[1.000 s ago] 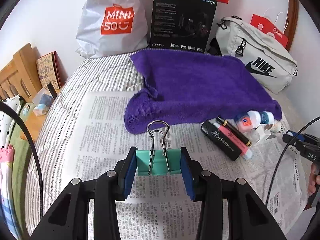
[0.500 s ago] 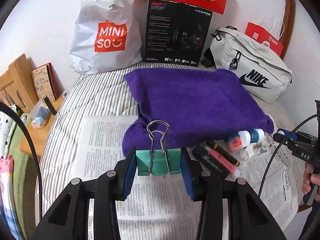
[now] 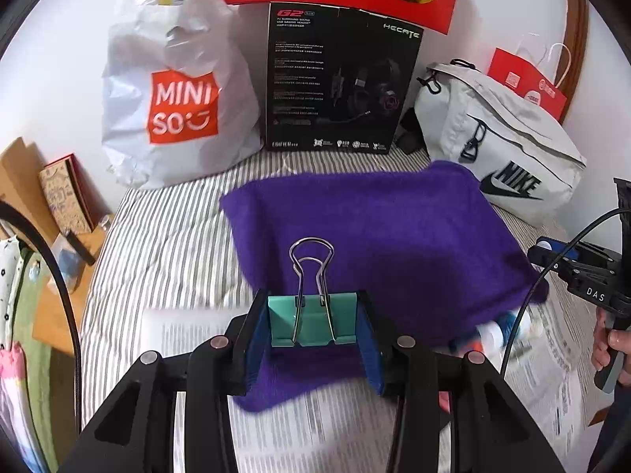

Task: Organize rigid objects
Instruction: 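Carry the clip onto the purple towel with the left gripper while the right gripper places the USB light there, then move the left gripper to the black Horizon marker and grasp it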

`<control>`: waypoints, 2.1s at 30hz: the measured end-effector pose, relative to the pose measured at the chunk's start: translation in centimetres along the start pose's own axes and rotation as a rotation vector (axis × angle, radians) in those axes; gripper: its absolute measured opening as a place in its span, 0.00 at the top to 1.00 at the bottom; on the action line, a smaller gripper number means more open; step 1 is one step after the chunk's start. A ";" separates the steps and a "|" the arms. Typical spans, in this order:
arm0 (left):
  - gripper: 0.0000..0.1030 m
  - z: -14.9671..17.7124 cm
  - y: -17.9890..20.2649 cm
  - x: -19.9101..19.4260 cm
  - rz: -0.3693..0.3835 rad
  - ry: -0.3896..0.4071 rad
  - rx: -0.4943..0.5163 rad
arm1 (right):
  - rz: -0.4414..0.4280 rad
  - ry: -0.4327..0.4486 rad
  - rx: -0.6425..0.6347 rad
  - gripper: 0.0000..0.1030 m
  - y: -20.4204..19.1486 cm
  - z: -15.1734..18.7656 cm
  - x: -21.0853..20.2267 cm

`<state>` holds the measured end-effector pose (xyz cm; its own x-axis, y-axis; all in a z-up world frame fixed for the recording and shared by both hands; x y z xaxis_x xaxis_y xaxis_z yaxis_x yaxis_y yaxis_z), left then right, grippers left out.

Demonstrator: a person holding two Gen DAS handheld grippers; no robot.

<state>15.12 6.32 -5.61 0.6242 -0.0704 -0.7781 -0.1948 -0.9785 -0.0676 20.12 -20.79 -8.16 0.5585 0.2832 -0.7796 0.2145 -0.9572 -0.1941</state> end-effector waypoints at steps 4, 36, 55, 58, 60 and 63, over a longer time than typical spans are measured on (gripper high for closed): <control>0.62 -1.7 -0.1 2.1 0.009 -0.009 0.010 | 0.005 -0.007 -0.015 0.64 0.2 -2.1 2.3; 0.62 -5.1 -0.2 13.6 0.008 -0.191 0.069 | 0.101 -0.195 -0.092 0.64 -0.3 -6.6 13.7; 0.46 -2.3 0.9 7.4 -0.042 -0.220 0.020 | 0.075 -0.140 -0.061 0.41 0.1 -3.8 7.6; 0.46 -1.3 1.4 5.0 -0.051 -0.206 0.014 | 0.054 -0.119 -0.022 0.41 0.4 -2.8 5.3; 0.46 -0.6 2.2 3.2 -0.053 -0.187 0.013 | 0.042 -0.108 -0.008 0.41 0.4 -1.9 3.8; 0.46 0.6 3.6 1.0 -0.038 -0.162 0.016 | 0.033 -0.089 0.007 0.40 0.4 0.0 1.1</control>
<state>14.57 2.80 -6.98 0.5017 0.0003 -0.8650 -0.1856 -0.9767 -0.1080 20.85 -20.86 -9.14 0.4916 0.2457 -0.8355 0.1917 -0.9664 -0.1714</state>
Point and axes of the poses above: each gripper's, at about its wrist camera, not at the fingertips, and x roughly the way its jaws point, y to its right, z to its underside, the point moved 2 cm from there along x, roughly the way its jaws point, and after that the axes turned 11 degrees about x, right-handed, at the moved point
